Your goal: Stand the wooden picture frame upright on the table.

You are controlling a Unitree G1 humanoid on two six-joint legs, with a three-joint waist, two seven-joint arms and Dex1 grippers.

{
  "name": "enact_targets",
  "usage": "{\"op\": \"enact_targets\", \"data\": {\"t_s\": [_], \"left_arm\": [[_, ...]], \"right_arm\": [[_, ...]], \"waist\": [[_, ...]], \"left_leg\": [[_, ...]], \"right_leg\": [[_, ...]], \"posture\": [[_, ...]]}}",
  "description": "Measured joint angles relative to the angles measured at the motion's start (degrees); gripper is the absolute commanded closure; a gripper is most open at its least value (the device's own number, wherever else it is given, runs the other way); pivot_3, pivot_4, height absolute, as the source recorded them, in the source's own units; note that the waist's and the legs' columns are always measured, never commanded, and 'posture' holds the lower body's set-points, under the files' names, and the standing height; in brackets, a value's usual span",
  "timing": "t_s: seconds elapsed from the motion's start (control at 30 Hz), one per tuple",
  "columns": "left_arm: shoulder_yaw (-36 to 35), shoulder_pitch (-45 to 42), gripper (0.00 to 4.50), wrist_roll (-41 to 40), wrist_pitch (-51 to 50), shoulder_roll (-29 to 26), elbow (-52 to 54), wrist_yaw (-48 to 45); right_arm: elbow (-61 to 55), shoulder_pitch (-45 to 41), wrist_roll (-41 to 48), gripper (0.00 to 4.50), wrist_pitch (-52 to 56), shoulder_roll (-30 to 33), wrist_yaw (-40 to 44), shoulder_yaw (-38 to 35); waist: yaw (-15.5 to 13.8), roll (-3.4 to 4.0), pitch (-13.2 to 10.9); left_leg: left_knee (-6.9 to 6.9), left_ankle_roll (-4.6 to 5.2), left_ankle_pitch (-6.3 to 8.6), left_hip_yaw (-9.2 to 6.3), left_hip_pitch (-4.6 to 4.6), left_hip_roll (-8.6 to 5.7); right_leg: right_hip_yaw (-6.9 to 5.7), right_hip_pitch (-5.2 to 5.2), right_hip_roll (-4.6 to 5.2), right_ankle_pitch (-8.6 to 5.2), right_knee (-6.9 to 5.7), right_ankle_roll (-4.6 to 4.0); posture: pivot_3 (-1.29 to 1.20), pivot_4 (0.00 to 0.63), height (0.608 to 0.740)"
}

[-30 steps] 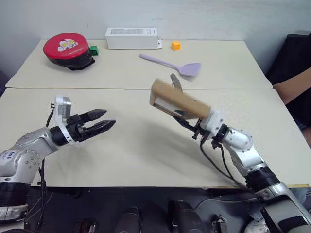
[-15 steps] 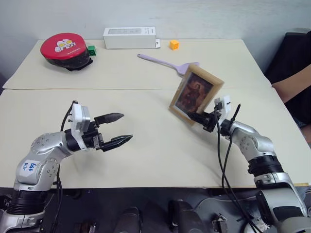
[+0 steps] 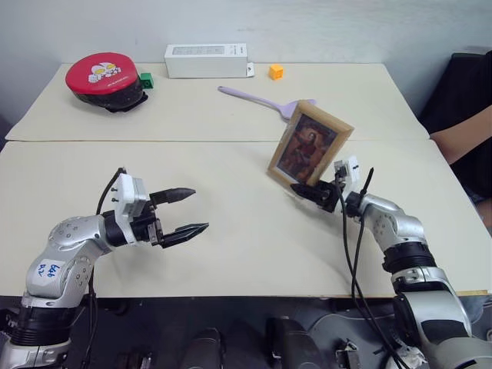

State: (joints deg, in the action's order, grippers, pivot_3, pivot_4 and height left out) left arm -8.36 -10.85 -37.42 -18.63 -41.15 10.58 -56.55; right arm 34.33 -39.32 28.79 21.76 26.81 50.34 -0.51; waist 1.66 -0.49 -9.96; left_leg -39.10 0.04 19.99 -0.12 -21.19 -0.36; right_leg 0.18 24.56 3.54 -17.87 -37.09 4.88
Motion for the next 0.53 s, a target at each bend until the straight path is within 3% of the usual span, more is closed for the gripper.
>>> {"op": "enact_targets", "data": {"t_s": [0.03,0.23,0.53], "left_arm": [[-0.12,0.31,0.00,0.46,0.19,-0.02,-0.07,-0.20],[-2.08,4.58,0.00,6.85,6.60,-1.50,-4.59,-1.35],[-9.45,17.11,0.00,13.92,15.81,-3.80,-7.66,-0.88]], "right_arm": [[-1.45,0.87,-0.43,0.03,0.06,0.48,0.86,0.00],[-13.56,11.24,-2.58,0.03,-1.72,7.60,7.03,-0.45],[-24.14,29.80,-6.72,0.03,-39.18,16.90,21.63,-10.45]], "waist": [[-0.14,0.00,0.00],[-0.26,0.05,-0.03],[-0.17,0.11,-0.08]], "left_leg": [[0.00,0.00,0.00,-0.03,-0.01,0.00],[0.02,0.08,0.06,-0.01,-0.04,-0.01],[0.12,0.31,0.22,0.12,0.14,0.03]], "right_leg": [[-0.03,0.00,0.00,0.00,0.02,0.00],[-0.03,-0.01,0.01,0.00,0.21,0.00],[0.07,-0.09,-0.01,0.00,0.22,0.01]], "posture": [[0.00,0.150,0.740],[0.00,0.150,0.740],[0.00,0.150,0.740]]}}
